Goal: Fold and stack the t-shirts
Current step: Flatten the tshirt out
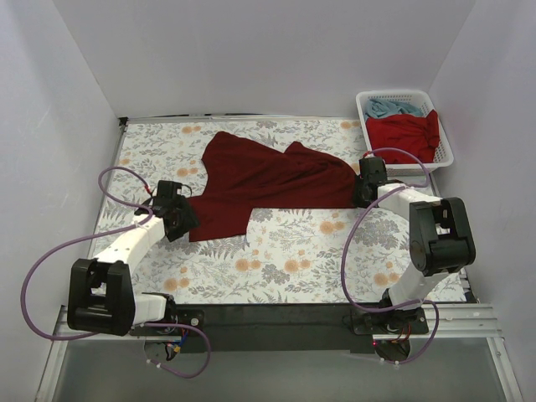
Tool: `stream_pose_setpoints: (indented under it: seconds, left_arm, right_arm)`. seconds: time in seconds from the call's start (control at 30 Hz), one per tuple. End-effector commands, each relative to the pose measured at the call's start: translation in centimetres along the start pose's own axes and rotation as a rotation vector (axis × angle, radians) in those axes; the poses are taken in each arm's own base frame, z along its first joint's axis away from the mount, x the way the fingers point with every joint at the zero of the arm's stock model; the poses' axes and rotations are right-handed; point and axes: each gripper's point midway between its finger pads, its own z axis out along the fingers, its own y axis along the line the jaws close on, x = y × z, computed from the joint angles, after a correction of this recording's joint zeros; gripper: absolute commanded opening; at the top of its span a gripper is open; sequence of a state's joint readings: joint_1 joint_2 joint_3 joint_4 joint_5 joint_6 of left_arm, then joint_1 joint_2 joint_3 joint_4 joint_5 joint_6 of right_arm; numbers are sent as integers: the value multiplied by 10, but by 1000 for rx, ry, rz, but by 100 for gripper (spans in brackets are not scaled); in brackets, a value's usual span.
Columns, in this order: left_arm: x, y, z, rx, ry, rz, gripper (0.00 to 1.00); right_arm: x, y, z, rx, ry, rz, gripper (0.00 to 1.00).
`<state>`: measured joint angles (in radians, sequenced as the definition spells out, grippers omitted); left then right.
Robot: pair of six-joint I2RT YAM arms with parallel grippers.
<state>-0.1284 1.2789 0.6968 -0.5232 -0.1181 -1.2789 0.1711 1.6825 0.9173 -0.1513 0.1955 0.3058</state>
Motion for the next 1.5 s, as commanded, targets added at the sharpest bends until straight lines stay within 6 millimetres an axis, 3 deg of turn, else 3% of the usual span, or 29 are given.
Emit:
stream_pose_setpoints:
  seconds: [0.0, 0.17, 0.27, 0.4, 0.6, 0.77, 0.97, 1.17, 1.3, 1.47]
  left_arm:
    - [-5, -7, -14, 4, -18, 15, 53]
    - [9, -9, -12, -57, 15, 63, 53]
    - [11, -4, -9, -113, 14, 72, 48]
    - [-2, -2, -7, -154, -36, 71, 40]
    - [-13, -10, 5, -158, -42, 117, 39]
    - [-4, -12, 26, -159, 2, 140, 41]
    - [10, 3, 41, -211, 49, 145, 42]
    - [29, 10, 42, -211, 105, 122, 42]
    - [25, 8, 36, -200, 84, 109, 44]
    - [30, 11, 35, -212, 104, 95, 26]
  right_arm:
    - [45, -14, -4, 26, 135, -48, 1]
    - [42, -11, -8, -1, 111, -55, 1]
    - [43, -7, -7, -27, 108, -56, 1]
    - [46, -4, -6, -50, 108, -59, 1]
    - [48, -2, -5, -60, 110, -61, 1]
    - [50, -2, -4, -66, 113, -67, 1]
    - [52, -1, -4, -75, 117, -72, 1]
    - [49, -1, -6, -77, 104, -71, 1]
    - [50, 0, -6, -83, 107, -70, 1]
    - [50, -1, -7, -81, 101, -72, 1]
